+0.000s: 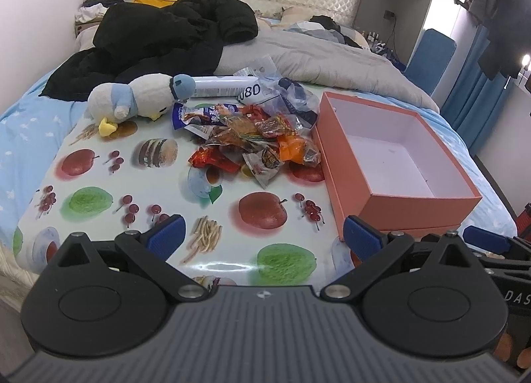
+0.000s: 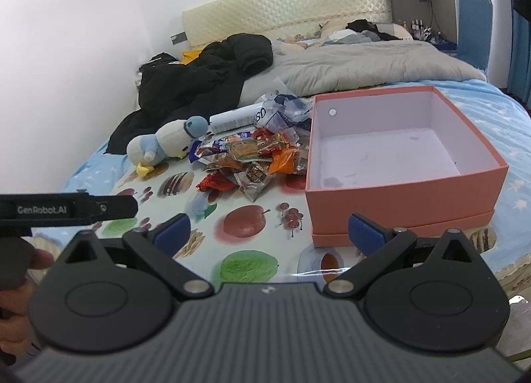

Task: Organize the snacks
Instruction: 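Lower the left tool onto the red foil candy while the right tool reaches the clear black-label packet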

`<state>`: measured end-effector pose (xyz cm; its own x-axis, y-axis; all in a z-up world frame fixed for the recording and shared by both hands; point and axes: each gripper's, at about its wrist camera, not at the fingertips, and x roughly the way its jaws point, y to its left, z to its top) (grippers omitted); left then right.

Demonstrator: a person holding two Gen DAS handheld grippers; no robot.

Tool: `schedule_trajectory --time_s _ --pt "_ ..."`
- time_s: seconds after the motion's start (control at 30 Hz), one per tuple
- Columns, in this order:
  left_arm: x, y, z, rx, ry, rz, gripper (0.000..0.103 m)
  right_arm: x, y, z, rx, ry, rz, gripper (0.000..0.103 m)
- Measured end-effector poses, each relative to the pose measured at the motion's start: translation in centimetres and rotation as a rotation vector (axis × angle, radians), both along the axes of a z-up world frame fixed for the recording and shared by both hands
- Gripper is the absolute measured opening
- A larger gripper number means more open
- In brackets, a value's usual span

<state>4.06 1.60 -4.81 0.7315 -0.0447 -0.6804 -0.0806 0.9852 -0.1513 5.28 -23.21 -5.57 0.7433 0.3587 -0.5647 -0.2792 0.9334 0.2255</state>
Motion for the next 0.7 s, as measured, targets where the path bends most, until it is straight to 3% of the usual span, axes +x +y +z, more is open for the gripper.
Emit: schedule_trajectory --time_s 0.3,0.7 --pt "0.9 0.6 -2.0 0.005 0.021 0.003 0.102 0.5 0.2 -1.3 0.006 0.015 0.009 0.102" --pt "3.8 2.3 -4.4 0.009 0.058 -0.001 0.102 2.6 3.1 -2.9 -0.026 0.000 0.033 0.092"
